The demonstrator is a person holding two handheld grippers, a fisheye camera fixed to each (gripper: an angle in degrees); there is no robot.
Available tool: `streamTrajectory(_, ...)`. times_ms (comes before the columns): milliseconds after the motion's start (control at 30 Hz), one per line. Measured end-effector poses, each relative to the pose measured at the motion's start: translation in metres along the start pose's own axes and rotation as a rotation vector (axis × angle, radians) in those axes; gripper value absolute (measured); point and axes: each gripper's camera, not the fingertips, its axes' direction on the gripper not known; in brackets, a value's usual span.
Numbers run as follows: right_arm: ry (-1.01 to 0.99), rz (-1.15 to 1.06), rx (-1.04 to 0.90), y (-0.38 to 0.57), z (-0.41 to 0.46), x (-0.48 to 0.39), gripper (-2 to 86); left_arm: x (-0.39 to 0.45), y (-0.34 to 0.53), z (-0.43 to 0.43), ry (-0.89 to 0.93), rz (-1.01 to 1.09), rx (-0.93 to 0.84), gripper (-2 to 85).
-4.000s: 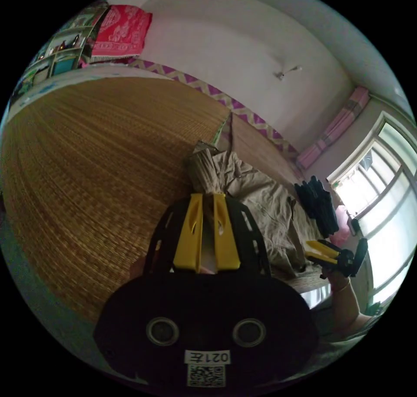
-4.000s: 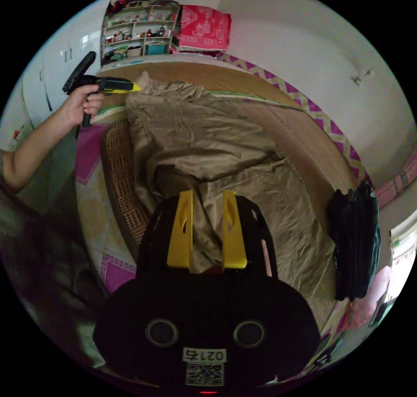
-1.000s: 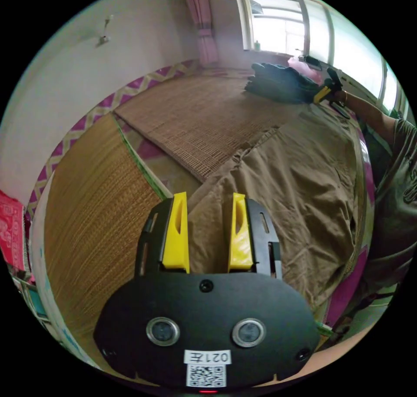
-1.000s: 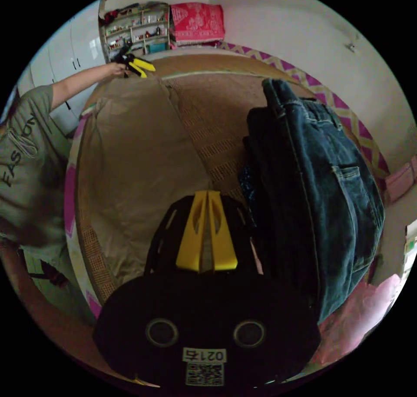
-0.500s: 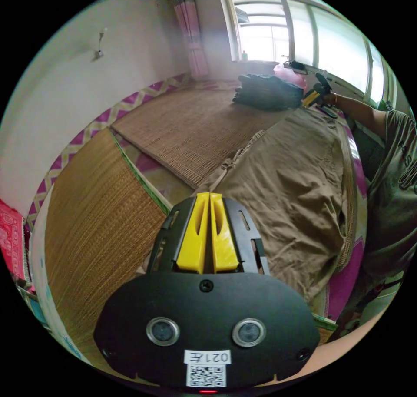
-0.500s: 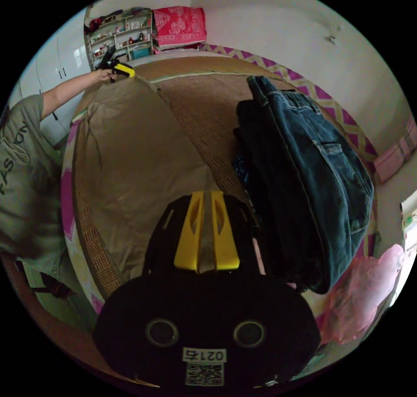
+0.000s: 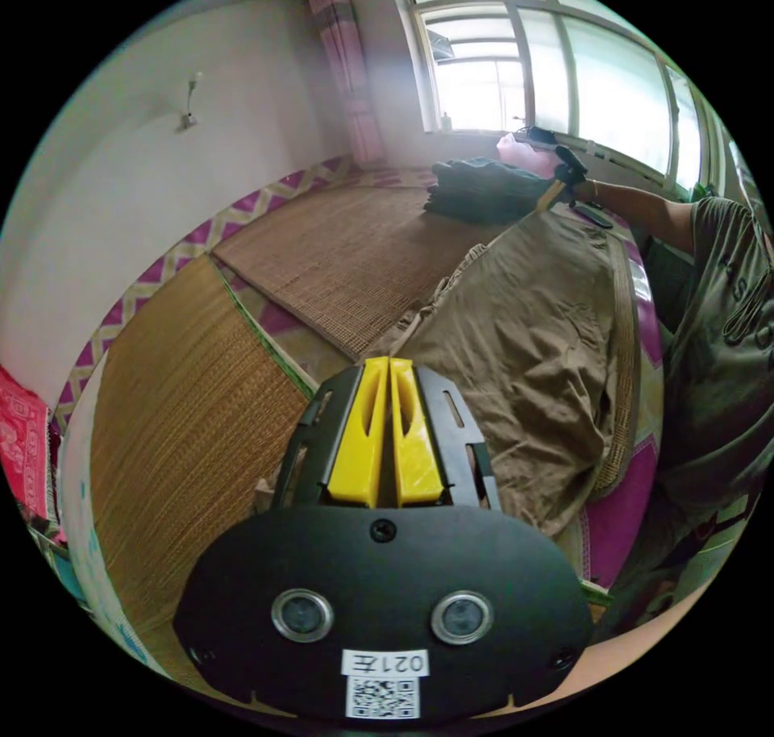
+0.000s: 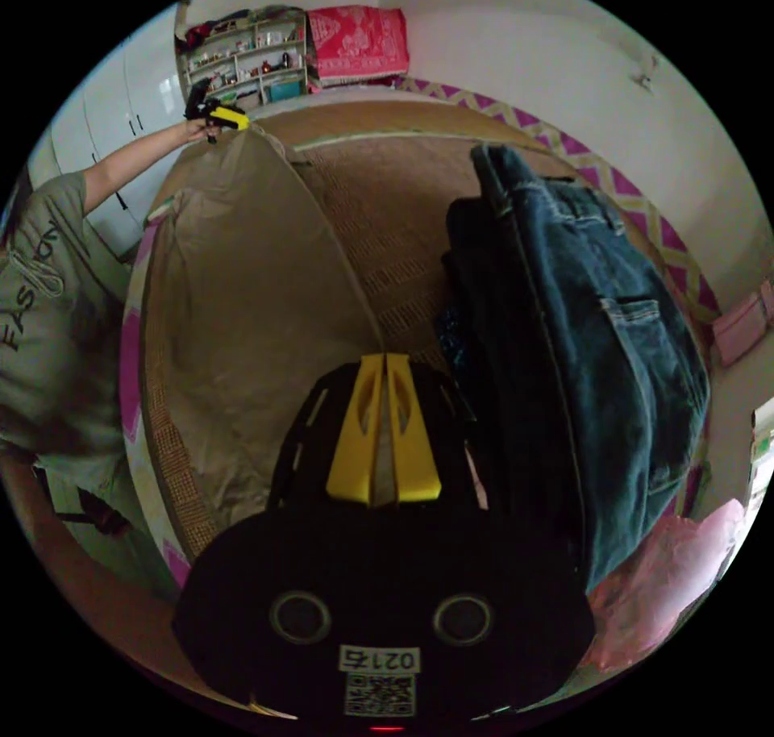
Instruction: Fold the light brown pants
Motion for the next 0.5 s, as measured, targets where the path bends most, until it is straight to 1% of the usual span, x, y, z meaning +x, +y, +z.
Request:
streamTrajectory(233, 0.060, -0.047, 0.109, 0.032, -0.073, -0.064, -0.9, 0.011, 0.021, -0.024, -0.047, -0.021, 0.041, -0.9)
streamTrajectory(367, 0.088, -0.091, 0.198, 0.068, -0.132, -0.138, 0.3, 0.042, 0.052, -0.080, -0.040, 0.000, 0.139, -0.9)
streamTrajectory(500, 0.113, -0.089, 0.195, 0.114, -0.165, -0.229, 0.6, 0.101, 0.099, -0.158, -0.018, 0.060, 0.194, -1.0)
